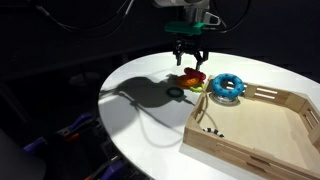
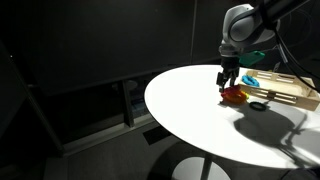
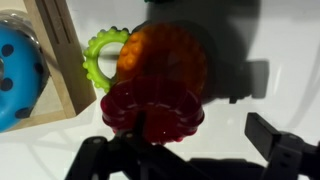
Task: Put the red ring in the box
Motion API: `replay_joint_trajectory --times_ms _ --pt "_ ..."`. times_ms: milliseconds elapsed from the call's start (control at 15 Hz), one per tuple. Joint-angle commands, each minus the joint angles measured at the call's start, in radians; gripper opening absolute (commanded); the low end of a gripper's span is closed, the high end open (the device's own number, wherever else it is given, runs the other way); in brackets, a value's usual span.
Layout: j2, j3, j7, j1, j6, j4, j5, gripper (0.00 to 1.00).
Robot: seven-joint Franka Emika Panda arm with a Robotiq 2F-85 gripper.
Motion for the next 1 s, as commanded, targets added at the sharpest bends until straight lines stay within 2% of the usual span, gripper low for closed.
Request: replay_joint_trajectory --times_ms 0,200,267,400,467,533,667,933 --pt "0.017 0.006 -0.011 -0.003 0.002 0.009 -0.016 1.0" --pt "0.024 0.005 -0.004 -0.003 -0.008 0.012 -0.012 1.0" --pt "0.025 0.005 -0.002 -0.003 -0.011 0.013 -0.012 0.94" --pt "0.026 0.004 0.002 -0.003 -0.014 0.014 -0.012 0.69" --pt "0.026 0.003 0.005 -0.002 -0.016 0.014 -0.012 0.69" --pt "0.025 0.003 0.006 -0.002 -0.019 0.015 -0.012 0.63" --pt "0.027 0.0 0.015 0.0 -0.024 0.019 -0.012 0.43" --pt "0.028 -0.005 0.029 -0.002 -0.027 0.025 -0.01 0.12"
